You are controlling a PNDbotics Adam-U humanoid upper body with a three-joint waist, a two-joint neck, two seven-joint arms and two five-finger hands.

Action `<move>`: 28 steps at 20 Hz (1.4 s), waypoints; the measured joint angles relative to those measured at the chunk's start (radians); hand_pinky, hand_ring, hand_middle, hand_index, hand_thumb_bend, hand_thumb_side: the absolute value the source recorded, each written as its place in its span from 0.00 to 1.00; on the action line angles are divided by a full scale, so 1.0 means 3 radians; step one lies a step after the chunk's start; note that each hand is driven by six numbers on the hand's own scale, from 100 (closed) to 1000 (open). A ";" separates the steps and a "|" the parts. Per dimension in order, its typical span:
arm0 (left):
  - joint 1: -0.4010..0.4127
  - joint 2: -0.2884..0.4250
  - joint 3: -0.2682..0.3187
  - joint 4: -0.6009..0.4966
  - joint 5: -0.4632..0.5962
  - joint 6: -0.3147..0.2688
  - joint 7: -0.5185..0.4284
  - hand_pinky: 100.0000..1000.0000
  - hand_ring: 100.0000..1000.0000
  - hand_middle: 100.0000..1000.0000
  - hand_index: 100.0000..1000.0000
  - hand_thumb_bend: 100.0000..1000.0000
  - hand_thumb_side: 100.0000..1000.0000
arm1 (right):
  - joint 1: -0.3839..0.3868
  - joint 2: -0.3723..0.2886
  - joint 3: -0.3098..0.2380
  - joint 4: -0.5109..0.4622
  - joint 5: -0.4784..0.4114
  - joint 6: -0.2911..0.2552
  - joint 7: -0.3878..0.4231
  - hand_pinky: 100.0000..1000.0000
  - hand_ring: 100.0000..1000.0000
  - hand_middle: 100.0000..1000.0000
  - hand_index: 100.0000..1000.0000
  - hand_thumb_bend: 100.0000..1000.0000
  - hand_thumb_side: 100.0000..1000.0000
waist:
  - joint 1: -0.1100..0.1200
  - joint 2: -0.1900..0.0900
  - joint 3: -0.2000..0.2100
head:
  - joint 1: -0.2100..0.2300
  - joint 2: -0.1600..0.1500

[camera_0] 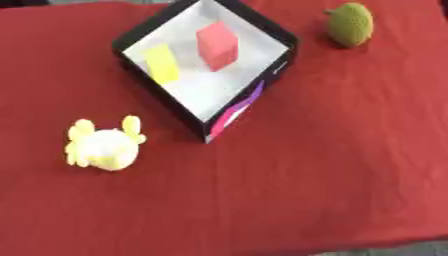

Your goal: Pick up objects on the table and place them in the box.

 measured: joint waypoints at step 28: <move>-0.0915 0.1405 -0.1495 -0.0006 -0.0681 0.0824 -0.2620 0.83 0.72 0.77 0.88 0.52 0.48 | 0.1565 0.0049 -0.0844 -0.0633 -0.0858 -0.0063 -0.1124 0.94 0.75 0.73 0.83 0.00 0.50 | 0.0096 -0.0006 -0.0117 | 0.0175 0.0000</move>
